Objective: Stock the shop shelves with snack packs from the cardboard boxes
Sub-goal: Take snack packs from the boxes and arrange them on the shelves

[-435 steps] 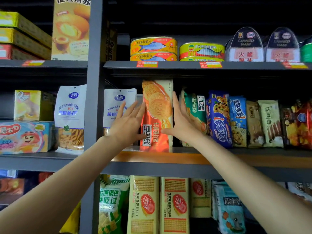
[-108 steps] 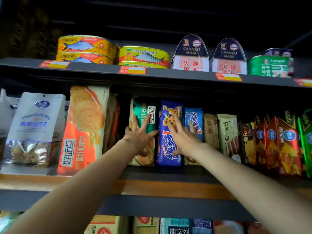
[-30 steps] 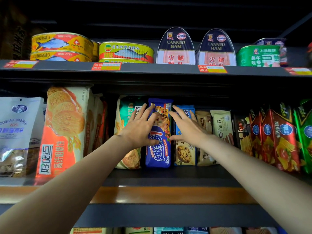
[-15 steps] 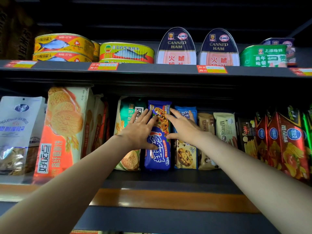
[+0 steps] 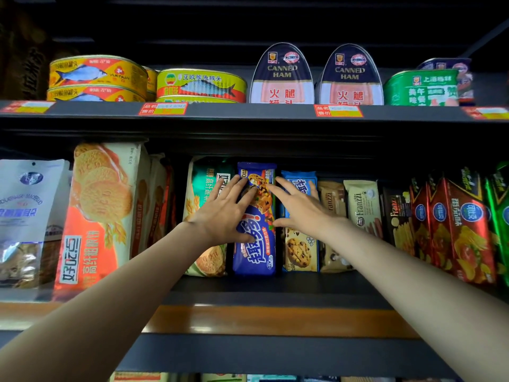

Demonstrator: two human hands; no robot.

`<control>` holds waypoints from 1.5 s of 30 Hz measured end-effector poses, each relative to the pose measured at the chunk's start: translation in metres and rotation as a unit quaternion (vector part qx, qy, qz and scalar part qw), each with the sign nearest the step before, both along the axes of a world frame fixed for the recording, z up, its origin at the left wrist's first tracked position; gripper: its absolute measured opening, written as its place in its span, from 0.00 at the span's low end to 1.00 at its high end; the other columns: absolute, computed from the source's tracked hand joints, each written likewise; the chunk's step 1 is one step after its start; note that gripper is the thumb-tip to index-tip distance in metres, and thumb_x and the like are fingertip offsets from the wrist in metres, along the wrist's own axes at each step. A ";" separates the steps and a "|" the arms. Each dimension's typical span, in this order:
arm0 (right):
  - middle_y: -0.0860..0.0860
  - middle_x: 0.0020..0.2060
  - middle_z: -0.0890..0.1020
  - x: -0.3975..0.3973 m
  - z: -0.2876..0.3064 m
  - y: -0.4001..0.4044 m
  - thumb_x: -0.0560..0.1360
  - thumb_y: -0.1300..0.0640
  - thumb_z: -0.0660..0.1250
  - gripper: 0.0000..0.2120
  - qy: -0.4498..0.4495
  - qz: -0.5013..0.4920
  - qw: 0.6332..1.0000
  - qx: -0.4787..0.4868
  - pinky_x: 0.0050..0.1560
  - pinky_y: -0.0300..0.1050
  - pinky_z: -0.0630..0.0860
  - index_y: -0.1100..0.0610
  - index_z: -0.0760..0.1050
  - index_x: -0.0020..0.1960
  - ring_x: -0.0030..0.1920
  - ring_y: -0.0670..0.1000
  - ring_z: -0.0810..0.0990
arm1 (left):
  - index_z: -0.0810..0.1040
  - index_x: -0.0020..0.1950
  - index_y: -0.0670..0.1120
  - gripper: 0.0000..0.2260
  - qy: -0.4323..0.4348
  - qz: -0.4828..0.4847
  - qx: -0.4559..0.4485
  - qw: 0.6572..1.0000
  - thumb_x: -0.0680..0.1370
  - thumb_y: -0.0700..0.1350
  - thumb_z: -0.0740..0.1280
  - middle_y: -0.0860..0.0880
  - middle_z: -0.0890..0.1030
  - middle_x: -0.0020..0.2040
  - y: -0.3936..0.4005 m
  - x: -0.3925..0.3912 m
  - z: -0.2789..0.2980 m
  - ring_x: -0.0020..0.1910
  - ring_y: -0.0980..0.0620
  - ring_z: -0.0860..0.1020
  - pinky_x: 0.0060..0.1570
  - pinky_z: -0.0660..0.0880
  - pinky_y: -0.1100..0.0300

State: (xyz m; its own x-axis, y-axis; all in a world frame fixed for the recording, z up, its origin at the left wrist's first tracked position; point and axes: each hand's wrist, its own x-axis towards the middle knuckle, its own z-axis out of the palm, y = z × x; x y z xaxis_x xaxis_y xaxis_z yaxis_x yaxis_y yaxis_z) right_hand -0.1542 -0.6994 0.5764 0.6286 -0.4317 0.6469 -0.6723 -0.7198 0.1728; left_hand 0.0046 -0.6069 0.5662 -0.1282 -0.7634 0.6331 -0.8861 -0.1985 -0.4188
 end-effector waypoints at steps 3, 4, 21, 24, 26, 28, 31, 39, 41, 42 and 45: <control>0.51 0.77 0.46 -0.006 0.001 0.000 0.74 0.48 0.68 0.40 -0.003 -0.004 1.000 -0.002 0.72 0.62 0.39 0.49 0.46 0.77 0.75 0.54 0.57 | 0.38 0.76 0.45 0.47 -0.008 -0.001 -0.002 1.000 0.72 0.66 0.62 0.44 0.39 0.77 -0.001 -0.008 0.004 0.75 0.47 0.37 0.72 0.36 0.49; 0.51 0.77 0.46 -0.009 0.002 0.000 0.74 0.48 0.68 0.41 -0.004 -0.006 1.000 -0.004 0.72 0.62 0.39 0.49 0.46 0.77 0.74 0.54 0.58 | 0.38 0.76 0.45 0.47 -0.009 -0.002 -0.003 1.000 0.72 0.66 0.62 0.43 0.39 0.77 -0.002 -0.010 0.005 0.75 0.47 0.37 0.72 0.36 0.50; 0.52 0.75 0.36 -0.012 0.001 -0.039 0.71 0.61 0.72 0.46 -0.104 -0.078 0.983 0.132 0.72 0.62 0.53 0.42 0.46 0.76 0.74 0.66 0.48 | 0.39 0.76 0.49 0.44 0.011 -0.010 0.008 1.000 0.73 0.65 0.62 0.43 0.37 0.76 -0.020 -0.022 0.005 0.75 0.43 0.36 0.72 0.36 0.49; 0.53 0.74 0.34 -0.003 0.001 -0.042 0.69 0.65 0.73 0.50 -0.101 -0.083 0.984 0.124 0.69 0.58 0.65 0.42 0.45 0.76 0.73 0.64 0.56 | 0.40 0.76 0.49 0.44 0.010 -0.010 0.008 1.000 0.73 0.65 0.63 0.43 0.36 0.76 -0.021 -0.019 0.005 0.75 0.44 0.35 0.72 0.36 0.49; 0.52 0.74 0.34 0.000 0.001 -0.043 0.68 0.69 0.73 0.52 -0.101 -0.084 0.984 0.117 0.67 0.58 0.68 0.41 0.44 0.76 0.73 0.64 0.56 | 0.40 0.76 0.49 0.44 0.006 -0.008 0.005 1.000 0.73 0.64 0.63 0.43 0.36 0.76 -0.022 -0.018 0.004 0.75 0.44 0.35 0.72 0.36 0.50; 0.53 0.75 0.35 0.000 0.001 -0.043 0.69 0.70 0.72 0.52 -0.094 -0.098 0.986 0.099 0.65 0.56 0.70 0.41 0.43 0.76 0.72 0.64 0.57 | 0.40 0.77 0.49 0.44 0.002 -0.007 0.001 1.000 0.73 0.64 0.63 0.43 0.36 0.76 -0.023 -0.018 0.005 0.75 0.44 0.36 0.72 0.36 0.50; 0.56 0.74 0.35 0.002 0.002 -0.042 0.70 0.67 0.72 0.51 -0.076 -0.119 0.986 0.083 0.64 0.53 0.71 0.43 0.41 0.76 0.70 0.64 0.62 | 0.39 0.76 0.48 0.45 -0.001 -0.004 -0.003 1.000 0.73 0.65 0.63 0.44 0.37 0.76 -0.024 -0.017 0.005 0.75 0.44 0.36 0.72 0.36 0.50; 0.55 0.75 0.37 -0.007 0.000 -0.038 0.70 0.68 0.71 0.49 -0.085 -0.097 0.988 0.083 0.64 0.54 0.71 0.44 0.45 0.76 0.70 0.65 0.61 | 0.39 0.76 0.49 0.45 0.002 -0.016 -0.005 1.000 0.72 0.64 0.63 0.44 0.37 0.76 -0.021 -0.016 0.004 0.75 0.44 0.36 0.72 0.35 0.50; 0.53 0.75 0.37 -0.009 0.001 -0.038 0.69 0.68 0.72 0.48 -0.094 -0.085 0.987 0.097 0.64 0.58 0.71 0.43 0.47 0.76 0.70 0.66 0.60 | 0.39 0.76 0.50 0.45 0.003 -0.023 -0.007 1.000 0.72 0.64 0.63 0.44 0.37 0.76 -0.018 -0.015 0.005 0.75 0.44 0.35 0.71 0.35 0.51; 0.52 0.75 0.37 -0.010 0.001 -0.039 0.69 0.67 0.72 0.48 -0.095 -0.082 0.987 0.097 0.64 0.58 0.71 0.43 0.47 0.76 0.70 0.67 0.59 | 0.38 0.76 0.50 0.45 0.002 -0.023 -0.008 1.000 0.72 0.64 0.63 0.44 0.37 0.76 -0.017 -0.014 0.006 0.75 0.45 0.35 0.71 0.35 0.51; 0.51 0.75 0.37 -0.014 0.001 -0.041 0.71 0.65 0.72 0.47 -0.082 -0.088 0.989 0.080 0.65 0.59 0.69 0.41 0.47 0.76 0.70 0.67 0.60 | 0.37 0.76 0.49 0.46 0.004 -0.016 -0.007 1.000 0.72 0.65 0.63 0.44 0.37 0.76 -0.014 -0.014 0.006 0.75 0.45 0.35 0.71 0.34 0.51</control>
